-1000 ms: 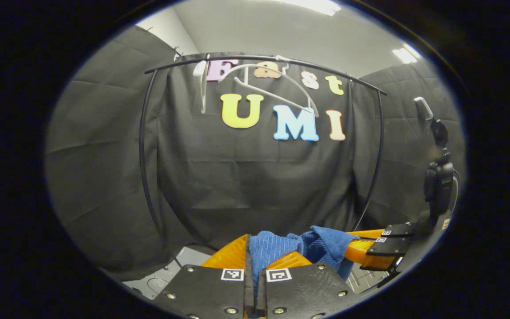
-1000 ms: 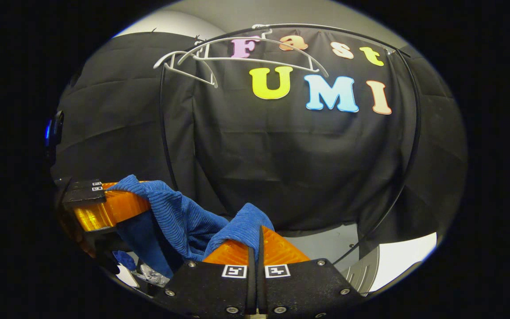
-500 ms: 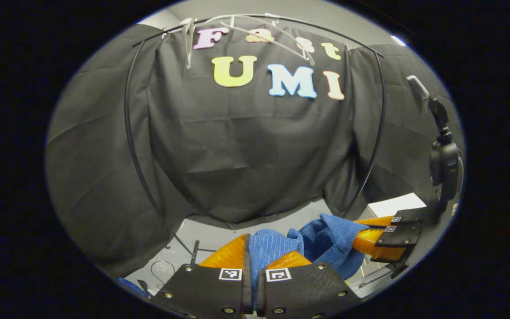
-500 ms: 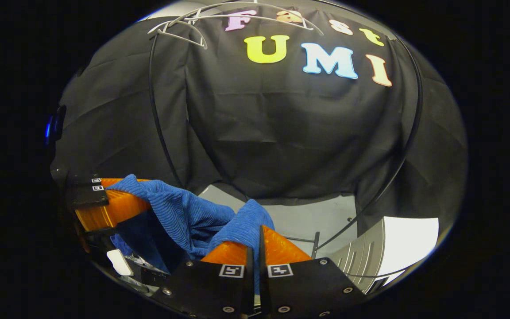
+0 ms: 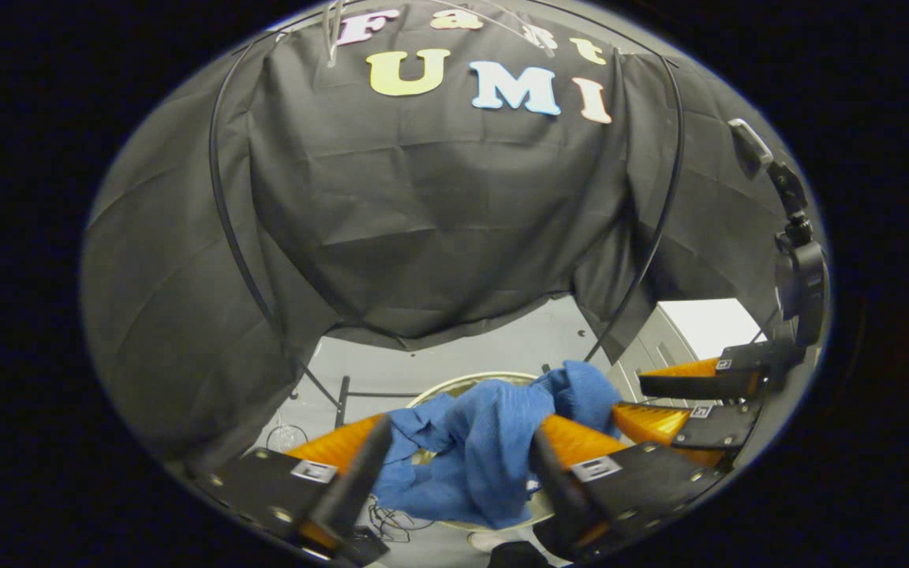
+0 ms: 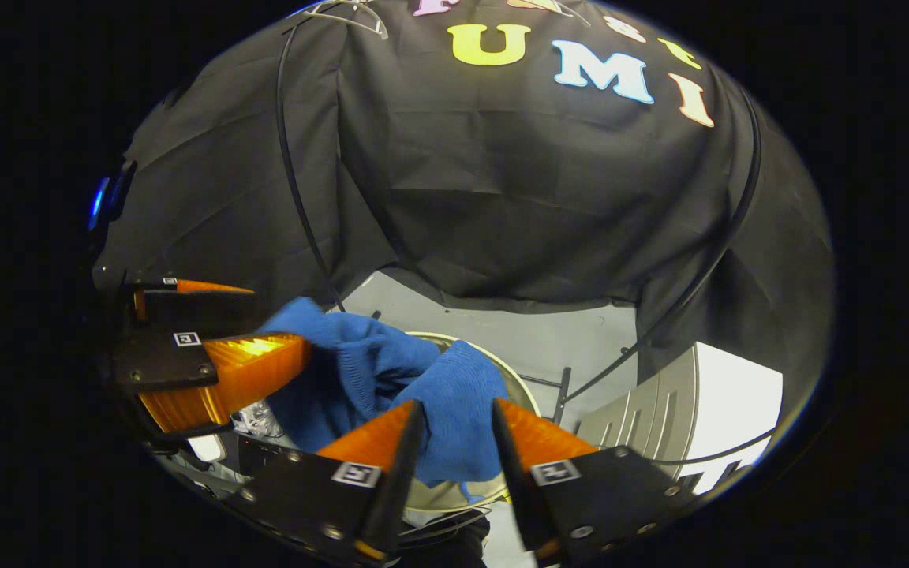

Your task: Grasp the clothes on the hanger with both hands and then place them into the laundry hamper below.

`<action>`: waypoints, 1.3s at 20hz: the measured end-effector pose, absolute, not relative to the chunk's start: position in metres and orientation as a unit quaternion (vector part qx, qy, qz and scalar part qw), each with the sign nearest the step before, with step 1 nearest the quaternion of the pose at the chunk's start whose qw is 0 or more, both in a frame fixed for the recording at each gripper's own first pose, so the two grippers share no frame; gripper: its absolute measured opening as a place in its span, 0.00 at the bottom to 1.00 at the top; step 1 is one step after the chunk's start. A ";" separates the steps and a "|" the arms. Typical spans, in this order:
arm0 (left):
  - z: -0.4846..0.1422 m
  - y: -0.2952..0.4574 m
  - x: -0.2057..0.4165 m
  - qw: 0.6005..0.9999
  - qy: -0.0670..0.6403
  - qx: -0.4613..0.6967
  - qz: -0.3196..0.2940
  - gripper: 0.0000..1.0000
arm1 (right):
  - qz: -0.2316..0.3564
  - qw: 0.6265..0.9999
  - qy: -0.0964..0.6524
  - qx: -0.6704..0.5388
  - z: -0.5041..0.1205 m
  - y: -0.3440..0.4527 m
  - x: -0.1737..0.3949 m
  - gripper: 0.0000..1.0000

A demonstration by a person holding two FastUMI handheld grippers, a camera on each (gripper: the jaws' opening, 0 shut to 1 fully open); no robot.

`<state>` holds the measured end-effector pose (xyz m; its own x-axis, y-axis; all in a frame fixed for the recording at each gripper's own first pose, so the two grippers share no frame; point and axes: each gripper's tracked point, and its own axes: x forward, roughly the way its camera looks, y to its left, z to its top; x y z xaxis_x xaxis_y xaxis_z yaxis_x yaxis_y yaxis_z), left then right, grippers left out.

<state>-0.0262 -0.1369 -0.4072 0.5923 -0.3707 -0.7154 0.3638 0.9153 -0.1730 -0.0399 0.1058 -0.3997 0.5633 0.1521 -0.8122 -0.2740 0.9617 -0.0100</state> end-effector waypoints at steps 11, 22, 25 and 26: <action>-0.359 -0.106 -0.005 0.917 0.357 -0.001 -0.179 0.98 | 0.119 0.907 0.397 -0.067 -0.363 0.111 -0.019 0.97; -0.162 -0.080 0.062 0.970 0.173 -0.013 -0.168 0.99 | 0.035 0.977 0.200 -0.062 -0.173 0.037 0.036 0.96; -0.108 -0.076 0.058 0.977 0.130 -0.028 -0.166 0.99 | 0.013 0.986 0.152 -0.073 -0.122 0.010 0.031 0.98; -0.090 -0.079 0.054 0.979 0.116 -0.034 -0.164 0.99 | 0.008 0.988 0.137 -0.075 -0.109 0.001 0.025 0.97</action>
<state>0.0544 -0.0789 -0.0903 0.9191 -0.3296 -0.2158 0.3136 0.9437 -0.1056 0.0255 0.0010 -0.1086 0.9623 -0.0044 -0.2719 -0.0369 0.9885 -0.1467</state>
